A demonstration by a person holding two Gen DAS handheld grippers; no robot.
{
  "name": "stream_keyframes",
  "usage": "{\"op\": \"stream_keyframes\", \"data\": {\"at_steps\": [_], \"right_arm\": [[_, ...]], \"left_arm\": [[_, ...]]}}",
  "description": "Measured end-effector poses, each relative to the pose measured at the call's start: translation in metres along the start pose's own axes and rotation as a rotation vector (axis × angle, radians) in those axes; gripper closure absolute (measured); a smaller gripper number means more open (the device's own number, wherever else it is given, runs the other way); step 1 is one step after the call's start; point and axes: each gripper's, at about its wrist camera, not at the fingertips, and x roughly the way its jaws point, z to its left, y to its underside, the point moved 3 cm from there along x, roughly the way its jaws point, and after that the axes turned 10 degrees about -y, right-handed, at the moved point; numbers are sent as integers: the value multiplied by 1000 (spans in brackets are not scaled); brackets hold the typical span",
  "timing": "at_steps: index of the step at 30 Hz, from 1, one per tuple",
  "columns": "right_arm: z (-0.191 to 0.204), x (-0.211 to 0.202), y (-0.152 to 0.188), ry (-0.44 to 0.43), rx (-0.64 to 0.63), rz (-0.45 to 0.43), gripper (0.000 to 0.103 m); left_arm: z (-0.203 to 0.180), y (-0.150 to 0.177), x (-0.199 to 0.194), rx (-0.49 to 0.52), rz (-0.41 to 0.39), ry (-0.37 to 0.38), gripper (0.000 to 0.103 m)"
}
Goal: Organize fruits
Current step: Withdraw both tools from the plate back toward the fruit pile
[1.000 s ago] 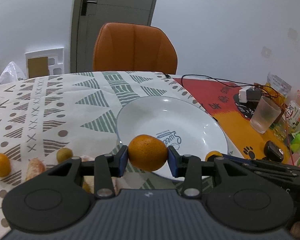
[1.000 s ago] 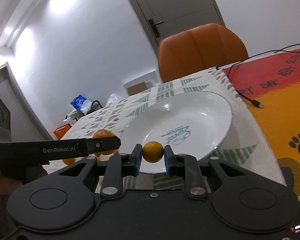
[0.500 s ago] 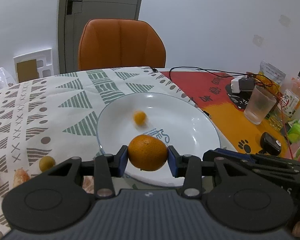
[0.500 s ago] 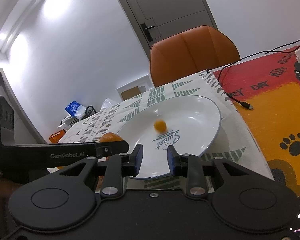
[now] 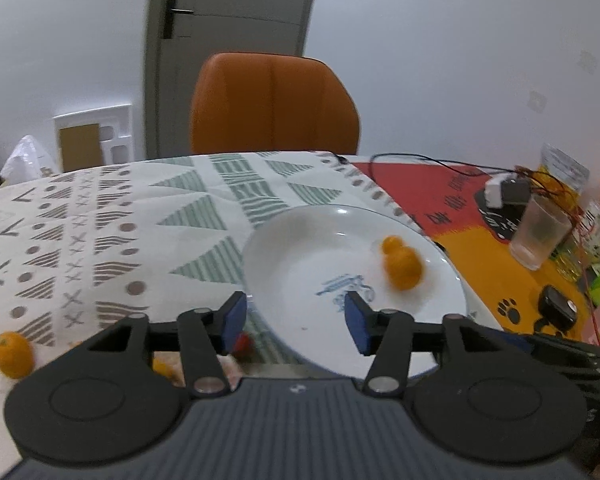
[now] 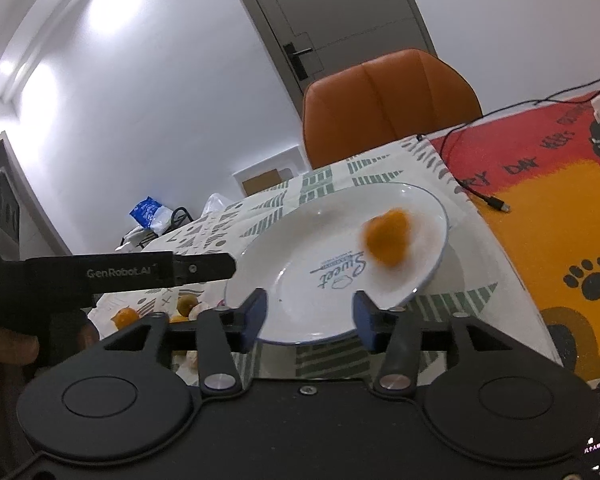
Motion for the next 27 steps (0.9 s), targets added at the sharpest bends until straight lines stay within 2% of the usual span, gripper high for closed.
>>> {"op": "stream_keyframes", "data": {"at_steps": [1, 3, 9, 12, 16, 20, 23, 27], "right_arm": [[2, -1, 0, -3, -7, -4, 44], [4, 0, -1, -13, -17, -5, 44], [11, 8, -1, -33, -23, 8, 43], [16, 10, -1, -45, -30, 14, 39], [21, 15, -1, -60, -40, 21, 36], [29, 18, 0, -83, -60, 25, 26], [35, 21, 1, -109, -71, 32, 22], [42, 27, 2, -128, -82, 47, 21]], "left_arm": [[4, 0, -2, -7, -3, -10, 45], [13, 2, -5, -19, -7, -35, 39], [35, 5, -14, -47, -15, -79, 30], [44, 7, -18, -58, -24, -99, 26], [54, 9, -24, -63, -32, -123, 24], [66, 12, -28, -81, -33, -152, 23], [75, 17, -31, -99, -34, -174, 19], [84, 24, -34, -117, -31, -198, 17]]}}
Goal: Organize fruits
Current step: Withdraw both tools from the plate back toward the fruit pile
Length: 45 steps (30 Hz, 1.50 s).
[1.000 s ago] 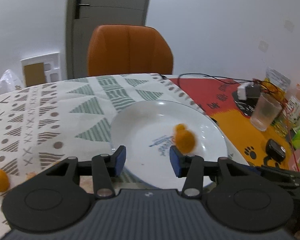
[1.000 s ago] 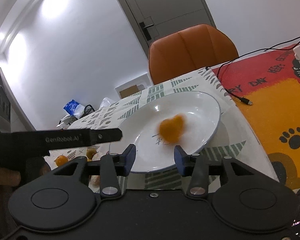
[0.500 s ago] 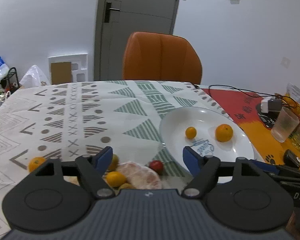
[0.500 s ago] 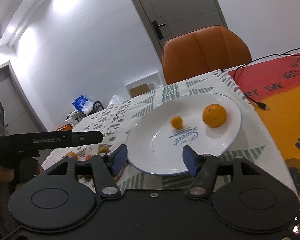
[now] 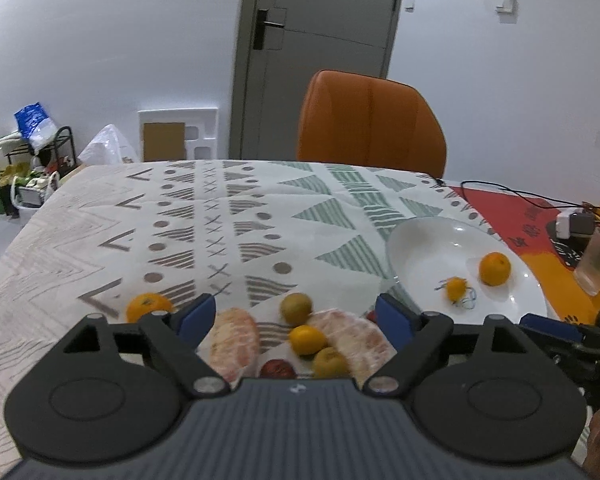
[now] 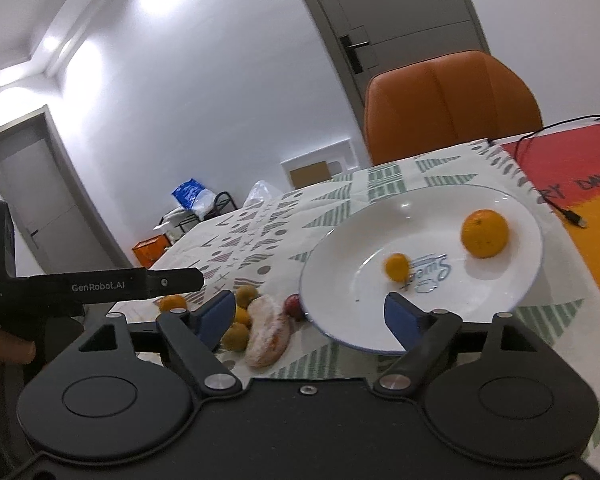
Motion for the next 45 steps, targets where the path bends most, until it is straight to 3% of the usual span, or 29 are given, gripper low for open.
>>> {"op": "stream_keyframes", "data": {"at_steps": [9, 19, 28, 34, 39, 45], "right_arm": [[12, 10, 3, -34, -16, 19, 23], [22, 28, 10, -47, -28, 78, 41], [26, 40, 18, -31, -41, 115, 43], [32, 51, 23, -11, -78, 147, 46], [36, 61, 26, -5, -101, 168, 47], [37, 72, 29, 11, -113, 187, 48]], "left_arm": [[19, 13, 0, -30, 29, -26, 17], [34, 19, 2, -48, 37, -32, 17], [42, 25, 6, -62, 53, -30, 20], [43, 27, 9, -66, 60, -12, 31], [41, 28, 11, -65, 69, 10, 47], [41, 30, 16, -64, 88, 17, 52]]}}
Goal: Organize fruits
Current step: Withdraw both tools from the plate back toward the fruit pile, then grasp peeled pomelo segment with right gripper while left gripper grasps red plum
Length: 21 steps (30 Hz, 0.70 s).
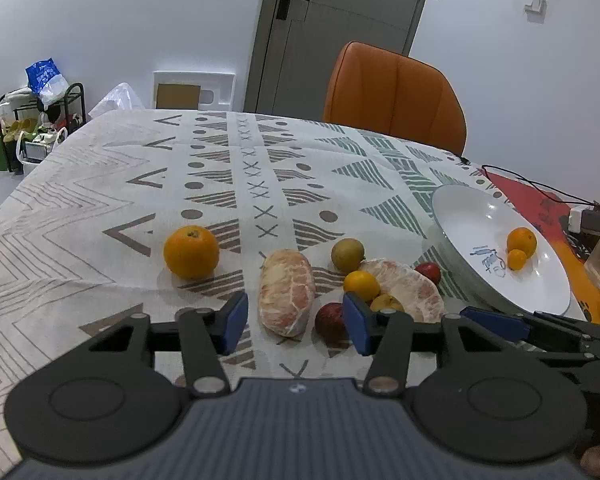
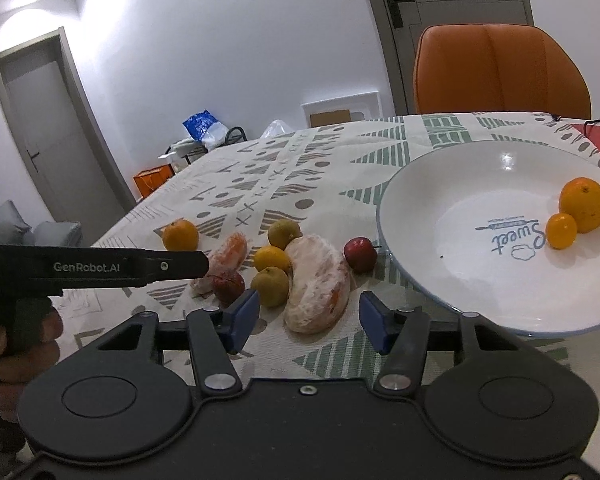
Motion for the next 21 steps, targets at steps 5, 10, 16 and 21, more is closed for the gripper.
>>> {"op": "stream_keyframes", "data": {"at_steps": [5, 10, 16, 21], "right_arm": [[4, 8, 2, 32, -39, 16, 49], [12, 17, 4, 64, -89, 38, 50], [15, 22, 3, 98, -120, 41, 59], [13, 20, 3, 100, -115, 43, 66]], "left_arm": [[1, 1, 7, -4, 9, 4, 52], [3, -1, 9, -14, 3, 9, 52], [9, 0, 11, -23, 13, 2, 54], [9, 2, 11, -20, 14, 5, 54]]}}
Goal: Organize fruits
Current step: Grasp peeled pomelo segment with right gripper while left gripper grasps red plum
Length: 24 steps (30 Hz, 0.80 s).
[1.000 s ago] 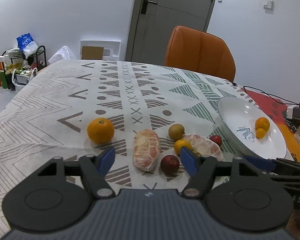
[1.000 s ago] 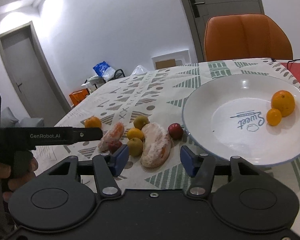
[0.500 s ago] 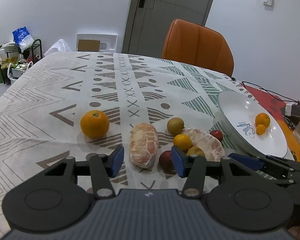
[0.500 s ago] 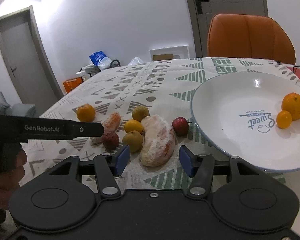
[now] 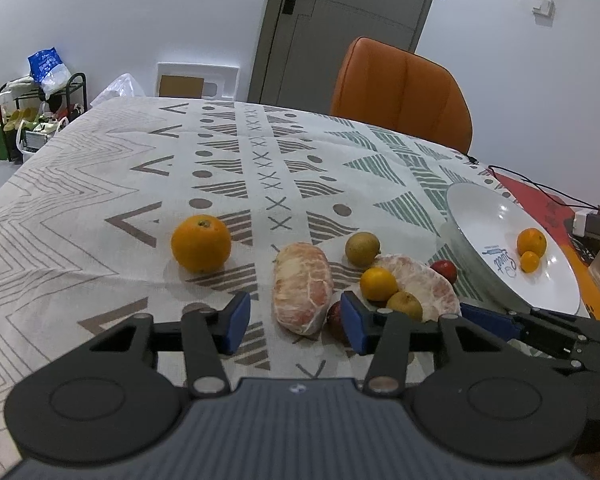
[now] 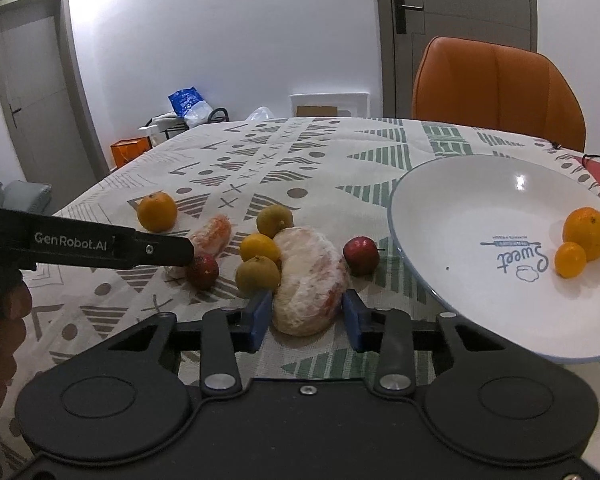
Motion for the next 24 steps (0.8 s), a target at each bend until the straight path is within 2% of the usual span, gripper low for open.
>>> {"op": "stream_keyframes", "data": {"at_steps": [17, 20, 24], "right_arm": [[-1, -33, 16, -40, 42, 30, 67], [-2, -34, 16, -37, 45, 25, 62], [-1, -29, 14, -38, 31, 27, 62]], "left_arm": [[-4, -7, 11, -9, -23, 20, 54], [0, -8, 12, -17, -23, 15, 54], [5, -7, 10, -29, -19, 19, 57]]}}
